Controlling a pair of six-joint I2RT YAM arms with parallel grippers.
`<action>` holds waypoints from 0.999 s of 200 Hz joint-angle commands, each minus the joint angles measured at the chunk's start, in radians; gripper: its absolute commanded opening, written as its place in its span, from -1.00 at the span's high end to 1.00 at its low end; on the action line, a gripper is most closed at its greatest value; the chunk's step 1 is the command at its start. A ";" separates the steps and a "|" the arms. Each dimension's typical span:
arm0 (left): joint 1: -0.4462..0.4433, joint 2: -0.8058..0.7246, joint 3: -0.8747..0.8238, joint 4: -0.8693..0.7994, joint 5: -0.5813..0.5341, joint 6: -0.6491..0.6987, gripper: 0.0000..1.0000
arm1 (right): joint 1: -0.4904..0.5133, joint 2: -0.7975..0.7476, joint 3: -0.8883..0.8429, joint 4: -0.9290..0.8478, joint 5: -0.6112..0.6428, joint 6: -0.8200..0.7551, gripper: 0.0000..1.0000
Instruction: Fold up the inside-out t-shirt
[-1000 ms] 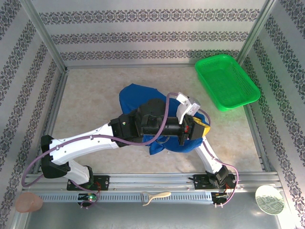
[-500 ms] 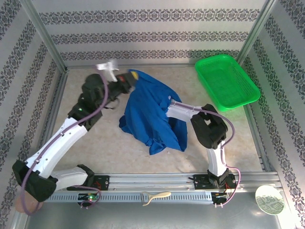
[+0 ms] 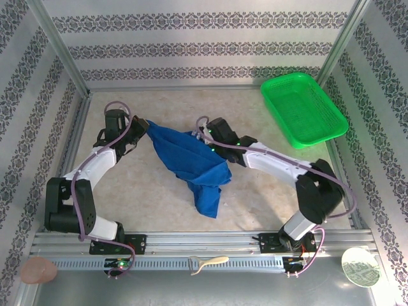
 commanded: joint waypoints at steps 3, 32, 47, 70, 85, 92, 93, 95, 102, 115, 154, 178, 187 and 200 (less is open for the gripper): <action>0.017 0.064 0.025 -0.021 0.002 0.058 1.00 | -0.023 -0.104 0.051 0.036 -0.034 0.025 1.00; 0.017 0.091 0.003 0.046 0.094 0.077 0.81 | -0.069 -0.168 0.128 0.039 0.026 0.029 1.00; 0.017 0.076 0.018 0.051 0.177 0.101 0.21 | -0.093 -0.189 0.149 0.064 0.061 0.036 1.00; 0.016 -0.039 0.028 0.001 0.243 0.143 -0.33 | -0.122 -0.211 0.178 0.106 0.105 0.047 1.00; 0.007 -0.143 0.027 -0.040 0.274 0.146 -0.46 | -0.132 -0.214 0.200 0.130 0.122 0.055 1.00; -0.008 -0.189 0.026 -0.057 0.281 0.140 -0.48 | -0.136 -0.207 0.219 0.131 0.120 0.060 1.00; -0.010 -0.195 0.026 -0.060 0.282 0.139 -0.48 | -0.136 -0.206 0.220 0.132 0.120 0.061 1.00; -0.016 -0.208 0.026 -0.062 0.283 0.136 -0.49 | -0.136 -0.203 0.226 0.133 0.118 0.064 1.00; -0.043 -0.249 0.021 -0.065 0.277 0.128 -0.51 | -0.137 -0.194 0.246 0.134 0.112 0.068 1.00; -0.121 -0.305 0.031 -0.088 0.222 0.138 -0.55 | -0.136 -0.175 0.279 0.132 0.099 0.077 1.00; -0.369 -0.278 0.084 -0.065 0.027 0.192 -0.56 | -0.130 -0.170 0.322 0.137 0.091 0.103 1.00; -0.422 -0.160 0.059 0.027 -0.037 0.149 -0.55 | -0.127 -0.182 0.356 0.125 0.072 0.115 1.00; -0.423 -0.117 0.038 0.063 -0.069 0.123 -0.55 | -0.129 -0.190 0.369 0.118 0.059 0.116 1.00; -0.418 -0.070 0.027 0.044 -0.149 0.128 -0.55 | -0.130 -0.212 0.387 0.103 0.042 0.116 1.00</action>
